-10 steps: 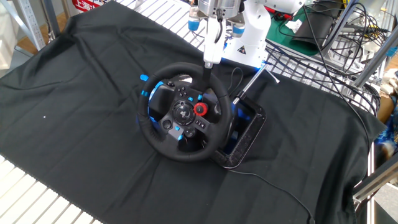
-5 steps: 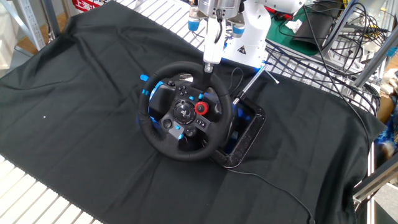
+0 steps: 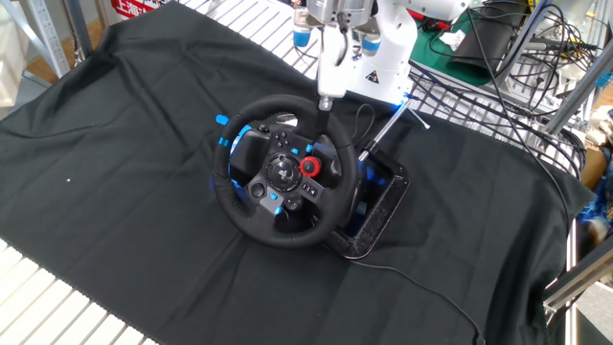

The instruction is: Rotate the steering wheel 90 degrees counterclockwise

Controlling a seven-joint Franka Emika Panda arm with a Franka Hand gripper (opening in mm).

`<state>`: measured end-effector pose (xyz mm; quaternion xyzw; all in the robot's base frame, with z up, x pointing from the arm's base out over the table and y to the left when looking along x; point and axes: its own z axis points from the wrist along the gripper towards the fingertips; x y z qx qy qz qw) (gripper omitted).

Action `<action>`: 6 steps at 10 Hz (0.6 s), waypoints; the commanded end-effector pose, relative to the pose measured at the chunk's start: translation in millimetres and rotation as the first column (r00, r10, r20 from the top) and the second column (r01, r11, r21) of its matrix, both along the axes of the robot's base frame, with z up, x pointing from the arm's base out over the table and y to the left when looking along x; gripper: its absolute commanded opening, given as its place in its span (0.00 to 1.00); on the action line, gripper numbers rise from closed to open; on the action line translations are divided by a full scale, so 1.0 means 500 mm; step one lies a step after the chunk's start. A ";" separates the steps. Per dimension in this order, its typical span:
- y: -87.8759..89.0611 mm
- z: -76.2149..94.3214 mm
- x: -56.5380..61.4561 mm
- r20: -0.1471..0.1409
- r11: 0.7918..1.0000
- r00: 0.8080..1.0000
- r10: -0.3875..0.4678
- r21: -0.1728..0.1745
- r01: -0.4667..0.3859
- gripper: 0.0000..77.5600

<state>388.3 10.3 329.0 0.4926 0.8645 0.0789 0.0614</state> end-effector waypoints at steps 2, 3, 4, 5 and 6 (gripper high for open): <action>0.044 0.073 -0.023 -0.105 0.869 0.874 0.475 -0.100 -0.484 1.00; 0.040 0.078 -0.025 -0.113 0.842 0.848 0.517 -0.109 -0.528 1.00; 0.035 0.083 -0.024 -0.122 0.809 0.816 0.565 -0.112 -0.577 1.00; 0.035 0.085 -0.023 -0.123 0.799 0.806 0.579 -0.107 -0.591 1.00; 0.034 0.092 -0.013 -0.131 0.760 0.769 0.626 -0.117 -0.639 1.00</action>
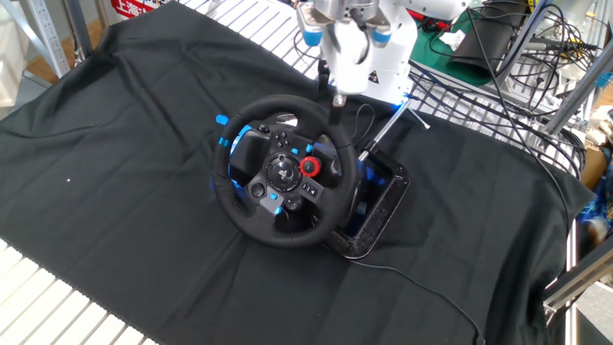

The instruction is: Rotate the steering wheel 90 degrees counterclockwise

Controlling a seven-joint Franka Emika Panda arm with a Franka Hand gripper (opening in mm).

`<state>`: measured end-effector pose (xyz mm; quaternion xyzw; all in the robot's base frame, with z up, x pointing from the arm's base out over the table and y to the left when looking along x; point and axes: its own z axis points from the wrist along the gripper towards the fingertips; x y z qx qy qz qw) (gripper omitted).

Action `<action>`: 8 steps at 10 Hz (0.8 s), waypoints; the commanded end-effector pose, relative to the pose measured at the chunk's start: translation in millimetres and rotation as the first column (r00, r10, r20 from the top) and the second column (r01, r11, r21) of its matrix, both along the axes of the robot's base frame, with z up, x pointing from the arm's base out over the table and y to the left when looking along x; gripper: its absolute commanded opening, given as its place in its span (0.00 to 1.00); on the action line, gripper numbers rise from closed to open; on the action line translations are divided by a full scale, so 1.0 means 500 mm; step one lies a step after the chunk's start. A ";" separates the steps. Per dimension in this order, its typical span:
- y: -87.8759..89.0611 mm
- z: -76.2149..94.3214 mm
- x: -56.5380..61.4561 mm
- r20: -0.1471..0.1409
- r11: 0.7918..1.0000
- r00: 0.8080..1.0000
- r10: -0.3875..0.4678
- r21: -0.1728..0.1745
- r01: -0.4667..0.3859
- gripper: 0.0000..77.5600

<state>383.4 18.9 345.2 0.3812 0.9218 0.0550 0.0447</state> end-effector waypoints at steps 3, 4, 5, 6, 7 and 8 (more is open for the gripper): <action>0.012 0.080 0.024 -0.065 0.859 0.865 0.497 -0.099 -0.502 1.00; 0.011 0.082 0.028 -0.065 0.856 0.861 0.504 -0.099 -0.508 1.00; 0.008 0.091 0.041 -0.066 0.839 0.845 0.531 -0.097 -0.535 1.00; 0.008 0.092 0.045 -0.066 0.835 0.841 0.537 -0.095 -0.541 1.00; 0.009 0.092 0.050 -0.066 0.834 0.840 0.539 -0.097 -0.543 1.00; 0.011 0.093 0.054 -0.065 0.829 0.835 0.546 -0.096 -0.550 1.00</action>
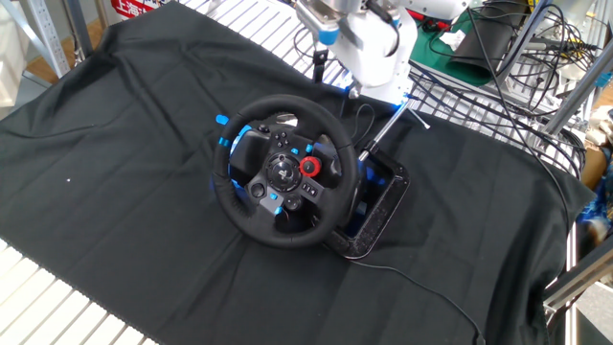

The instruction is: Rotate the steering wheel 90 degrees counterclockwise

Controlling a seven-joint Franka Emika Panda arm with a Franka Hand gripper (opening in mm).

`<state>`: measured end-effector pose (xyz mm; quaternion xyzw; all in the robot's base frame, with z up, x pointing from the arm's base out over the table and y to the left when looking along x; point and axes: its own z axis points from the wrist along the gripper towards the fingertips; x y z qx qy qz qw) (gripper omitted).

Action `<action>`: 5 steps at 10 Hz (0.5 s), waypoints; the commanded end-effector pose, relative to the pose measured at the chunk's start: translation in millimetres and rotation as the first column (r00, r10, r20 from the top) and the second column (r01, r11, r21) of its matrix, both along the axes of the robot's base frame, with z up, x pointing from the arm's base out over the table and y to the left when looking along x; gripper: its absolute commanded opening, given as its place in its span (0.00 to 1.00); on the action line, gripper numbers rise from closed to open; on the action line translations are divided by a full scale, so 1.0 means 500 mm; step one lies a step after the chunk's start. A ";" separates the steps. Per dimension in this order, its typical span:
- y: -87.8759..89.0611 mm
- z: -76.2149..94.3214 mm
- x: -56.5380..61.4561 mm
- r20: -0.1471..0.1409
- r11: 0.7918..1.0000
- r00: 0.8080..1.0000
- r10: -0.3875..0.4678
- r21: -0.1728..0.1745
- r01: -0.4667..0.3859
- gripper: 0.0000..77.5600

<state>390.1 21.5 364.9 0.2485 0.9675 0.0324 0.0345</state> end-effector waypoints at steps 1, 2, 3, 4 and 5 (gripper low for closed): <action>0.007 0.052 0.043 -0.023 0.950 0.951 0.309 -0.050 -0.310 1.00; 0.009 0.051 0.045 -0.030 0.944 0.945 0.326 -0.049 -0.327 1.00; 0.009 0.052 0.045 -0.031 0.937 0.938 0.346 -0.050 -0.347 1.00; 0.008 0.052 0.046 -0.031 0.928 0.929 0.368 -0.051 -0.370 1.00; 0.008 0.053 0.047 -0.033 0.923 0.924 0.380 -0.055 -0.381 1.00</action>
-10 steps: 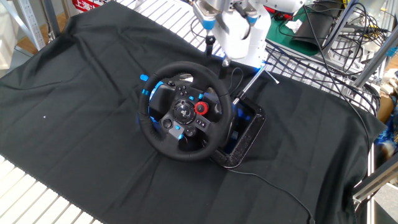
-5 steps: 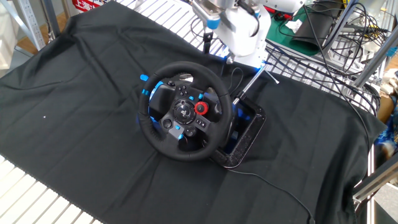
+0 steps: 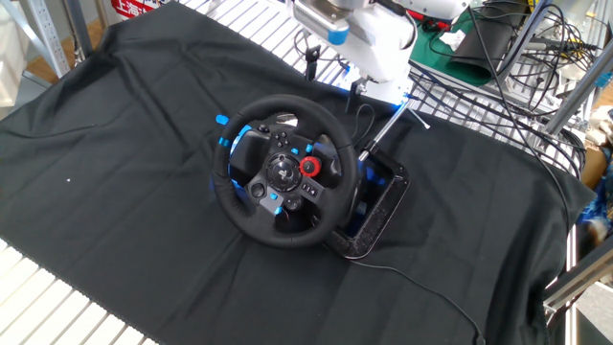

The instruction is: Rotate the steering wheel 90 degrees counterclockwise

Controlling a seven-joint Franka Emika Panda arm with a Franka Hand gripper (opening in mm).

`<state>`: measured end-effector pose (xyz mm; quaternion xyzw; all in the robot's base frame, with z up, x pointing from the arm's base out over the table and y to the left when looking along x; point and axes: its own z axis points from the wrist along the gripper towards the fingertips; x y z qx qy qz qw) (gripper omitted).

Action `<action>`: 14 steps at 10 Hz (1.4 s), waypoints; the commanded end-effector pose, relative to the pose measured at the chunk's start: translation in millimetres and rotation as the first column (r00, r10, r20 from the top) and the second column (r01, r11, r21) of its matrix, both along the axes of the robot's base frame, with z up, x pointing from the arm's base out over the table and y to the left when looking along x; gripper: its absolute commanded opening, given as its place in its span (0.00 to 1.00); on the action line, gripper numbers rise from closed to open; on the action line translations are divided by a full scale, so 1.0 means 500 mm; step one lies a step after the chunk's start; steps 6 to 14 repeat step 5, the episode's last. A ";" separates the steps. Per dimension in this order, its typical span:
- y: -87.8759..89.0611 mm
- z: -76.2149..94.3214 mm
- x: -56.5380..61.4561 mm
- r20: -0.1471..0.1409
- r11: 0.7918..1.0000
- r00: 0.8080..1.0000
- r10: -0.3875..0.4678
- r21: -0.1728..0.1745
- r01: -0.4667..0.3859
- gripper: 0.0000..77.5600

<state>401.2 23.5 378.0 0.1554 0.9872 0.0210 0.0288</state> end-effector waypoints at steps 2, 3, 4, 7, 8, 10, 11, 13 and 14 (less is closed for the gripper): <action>0.004 0.027 0.025 -0.013 0.979 0.979 0.202 -0.033 -0.202 1.00; 0.004 0.027 0.025 -0.013 0.979 0.979 0.202 -0.033 -0.202 1.00; 0.004 0.027 0.025 -0.015 0.979 0.979 0.203 -0.033 -0.203 1.00; 0.004 0.027 0.025 -0.015 0.979 0.979 0.203 -0.034 -0.203 1.00; 0.004 0.027 0.025 -0.015 0.979 0.979 0.203 -0.034 -0.203 1.00; 0.004 0.027 0.025 -0.015 0.979 0.979 0.203 -0.034 -0.203 1.00; 0.004 0.027 0.025 -0.015 0.979 0.979 0.203 -0.034 -0.203 1.00; 0.004 0.027 0.025 -0.015 0.979 0.979 0.203 -0.034 -0.203 1.00; 0.004 0.027 0.025 -0.015 0.979 0.979 0.203 -0.034 -0.203 1.00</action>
